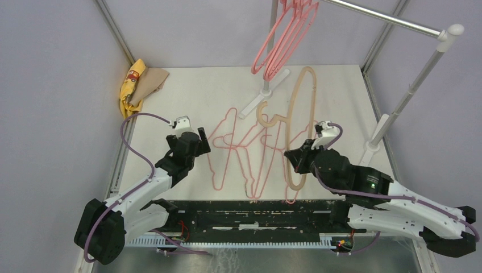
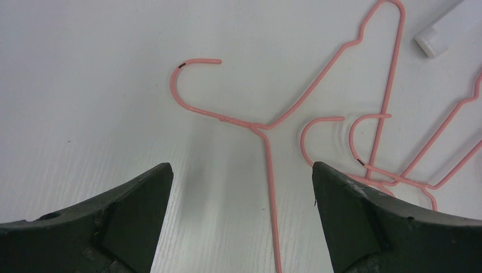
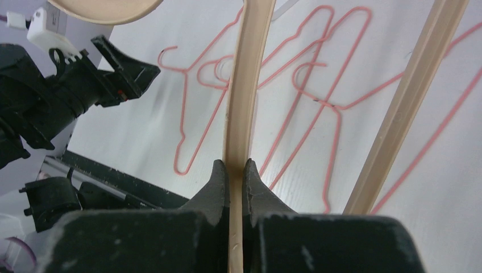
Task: Organize the hangers
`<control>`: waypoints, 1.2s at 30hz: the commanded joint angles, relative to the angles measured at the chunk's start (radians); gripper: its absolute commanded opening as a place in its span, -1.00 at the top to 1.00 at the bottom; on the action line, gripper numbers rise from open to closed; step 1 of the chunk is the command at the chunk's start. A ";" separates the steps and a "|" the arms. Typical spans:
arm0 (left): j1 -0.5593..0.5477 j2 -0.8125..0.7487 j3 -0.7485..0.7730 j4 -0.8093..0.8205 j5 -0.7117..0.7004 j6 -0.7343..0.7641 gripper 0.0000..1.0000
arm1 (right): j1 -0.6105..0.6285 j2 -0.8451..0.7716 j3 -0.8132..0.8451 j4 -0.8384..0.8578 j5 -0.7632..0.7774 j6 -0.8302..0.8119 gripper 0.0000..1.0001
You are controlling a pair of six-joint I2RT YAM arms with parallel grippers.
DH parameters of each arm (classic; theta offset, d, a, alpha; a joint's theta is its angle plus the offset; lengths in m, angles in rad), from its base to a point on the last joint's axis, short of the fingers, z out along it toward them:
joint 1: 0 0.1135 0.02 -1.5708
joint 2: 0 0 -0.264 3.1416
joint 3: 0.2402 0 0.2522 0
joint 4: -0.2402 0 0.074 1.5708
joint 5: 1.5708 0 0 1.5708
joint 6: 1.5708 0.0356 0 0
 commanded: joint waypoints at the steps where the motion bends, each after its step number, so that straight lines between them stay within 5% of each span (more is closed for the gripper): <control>1: -0.003 0.010 0.060 0.018 -0.010 -0.031 -0.98 | -0.006 -0.001 0.084 0.008 0.130 -0.046 0.98; 10: -0.003 0.005 0.071 0.019 -0.003 -0.031 -0.98 | -0.096 0.109 0.282 0.218 0.122 -0.183 0.98; 19: -0.002 -0.013 0.070 0.015 -0.009 -0.020 -0.98 | -0.388 0.259 0.336 0.369 -0.239 -0.045 0.98; 28: -0.004 -0.009 0.079 0.014 -0.018 -0.016 -0.98 | -0.593 0.352 0.422 0.528 -0.439 0.033 0.98; 36: -0.003 0.017 0.081 0.019 -0.024 -0.011 -0.98 | -0.855 0.485 0.382 0.772 -0.717 0.268 0.97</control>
